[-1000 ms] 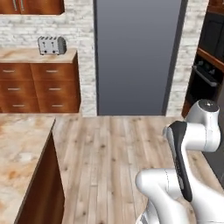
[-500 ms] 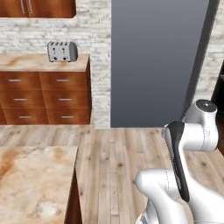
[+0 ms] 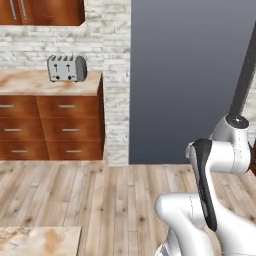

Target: Take the fork and place it on the left side of the plate. Then take the spoon and place it on the right side of the plate. Make sure they're directly next to the plate.

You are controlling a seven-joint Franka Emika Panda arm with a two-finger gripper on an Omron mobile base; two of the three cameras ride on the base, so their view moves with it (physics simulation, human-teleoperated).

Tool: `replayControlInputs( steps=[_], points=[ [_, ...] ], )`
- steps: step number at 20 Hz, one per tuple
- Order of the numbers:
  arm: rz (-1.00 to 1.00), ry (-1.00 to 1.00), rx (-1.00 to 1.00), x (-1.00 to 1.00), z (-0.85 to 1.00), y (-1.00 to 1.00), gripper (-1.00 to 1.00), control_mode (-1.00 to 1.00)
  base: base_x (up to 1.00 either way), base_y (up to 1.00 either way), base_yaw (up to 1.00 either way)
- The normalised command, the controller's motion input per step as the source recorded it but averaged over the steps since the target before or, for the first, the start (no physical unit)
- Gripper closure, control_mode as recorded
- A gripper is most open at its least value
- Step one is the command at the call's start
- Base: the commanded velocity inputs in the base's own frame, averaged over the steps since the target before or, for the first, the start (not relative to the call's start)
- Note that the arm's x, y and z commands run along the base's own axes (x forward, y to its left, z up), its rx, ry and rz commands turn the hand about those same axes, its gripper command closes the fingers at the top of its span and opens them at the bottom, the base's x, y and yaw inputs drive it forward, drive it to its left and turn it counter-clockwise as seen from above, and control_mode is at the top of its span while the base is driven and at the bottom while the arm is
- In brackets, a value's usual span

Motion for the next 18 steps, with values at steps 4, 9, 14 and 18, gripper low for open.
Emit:
replayControlInputs(
  steps=[4,9,14,18],
  points=[
    [0.00,0.00,0.00,0.00,0.00,0.00,-1.00,1.00,1.00,0.31,0.06],
    [0.00,0.00,0.00,0.00,0.00,0.00,-1.00,1.00,1.00,0.48,0.04],
    [0.00,0.00,0.00,0.00,0.00,0.00,-1.00,1.00,1.00,0.65,0.02],
    [0.00,0.00,0.00,0.00,0.00,0.00,-1.00,1.00,1.00,0.93,0.00]
  ],
)
